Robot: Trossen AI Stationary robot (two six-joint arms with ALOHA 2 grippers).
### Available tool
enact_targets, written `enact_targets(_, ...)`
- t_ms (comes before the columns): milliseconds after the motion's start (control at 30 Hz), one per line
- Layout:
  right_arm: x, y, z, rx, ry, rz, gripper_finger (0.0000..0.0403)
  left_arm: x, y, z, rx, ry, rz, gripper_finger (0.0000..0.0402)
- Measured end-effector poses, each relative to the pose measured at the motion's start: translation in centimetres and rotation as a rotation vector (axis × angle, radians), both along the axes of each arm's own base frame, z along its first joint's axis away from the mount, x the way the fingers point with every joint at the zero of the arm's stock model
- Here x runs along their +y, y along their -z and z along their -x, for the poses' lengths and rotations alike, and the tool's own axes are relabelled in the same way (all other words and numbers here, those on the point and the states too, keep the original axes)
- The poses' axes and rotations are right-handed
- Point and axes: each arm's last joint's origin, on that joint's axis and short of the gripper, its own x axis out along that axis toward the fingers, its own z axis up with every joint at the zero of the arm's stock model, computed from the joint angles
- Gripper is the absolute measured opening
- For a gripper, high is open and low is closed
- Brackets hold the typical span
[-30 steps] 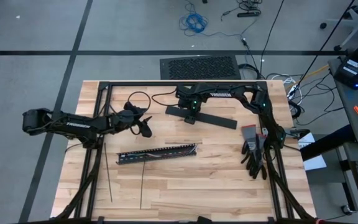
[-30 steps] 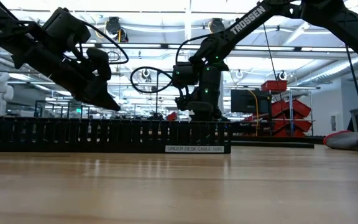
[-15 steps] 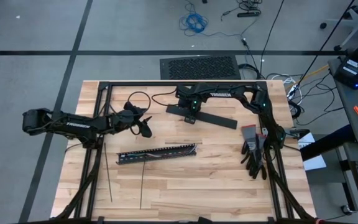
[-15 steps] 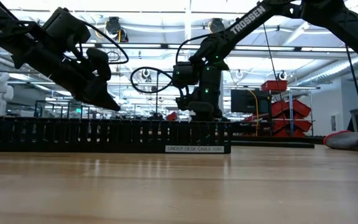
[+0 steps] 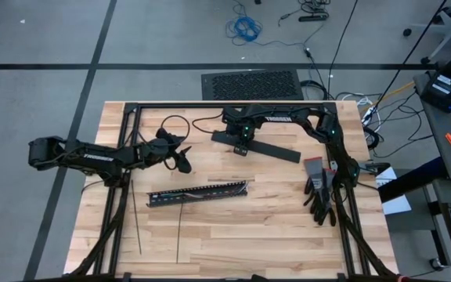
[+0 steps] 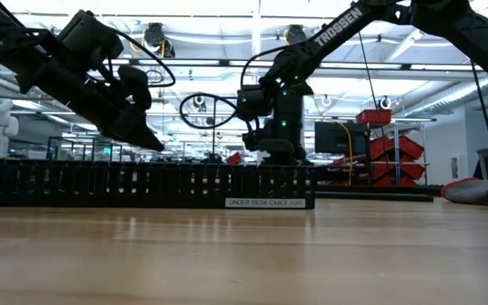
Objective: Ziptie cables
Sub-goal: Close the black cable duct with the cable duct cover
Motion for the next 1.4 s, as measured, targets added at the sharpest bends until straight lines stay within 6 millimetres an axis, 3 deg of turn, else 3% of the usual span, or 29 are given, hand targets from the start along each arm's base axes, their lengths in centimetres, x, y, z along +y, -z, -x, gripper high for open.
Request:
enact_targets(133, 0.3, -1.3, 0.8, 0.028, 0.001, -0.001, 0.0227, 0.0, -0.1, -0.1, -0.012, 0.000, -0.003, 0.0233)
enact_targets(500, 1.3, -10.0, 2.6, -0.061, -0.101, 0.078, 0.0227, -0.1, -1.6, -1.0, -0.158, 0.100, 0.016, 0.0233)
enact_targets(700, 3.3, -12.3, 4.4, 0.043, -0.226, 0.084, 0.0228, -0.4, -2.9, -1.9, -0.204, 0.142, 0.016, 0.0233)
enact_targets(833, 5.0, -12.3, 4.5, 0.091, -0.323, 0.050, 0.0228, -1.0, -3.8, -2.5, -0.231, 0.176, 0.012, 0.0233)
enact_targets(1033, 7.2, -10.6, 5.2, 0.104, -0.420, -0.038, 0.0228, -2.4, -4.9, -3.3, -0.264, 0.247, 0.011, 0.0233)
enact_targets(1267, 8.7, -9.2, 9.2, 0.045, -0.393, -0.016, 0.0228, -3.3, -5.5, -3.8, -0.282, 0.235, 0.032, 0.0233)
enact_targets(1400, 10.0, -8.9, 11.7, 0.020, -0.353, 0.008, 0.0228, -3.6, -5.8, -5.2, -0.247, 0.222, 0.088, 0.0233)
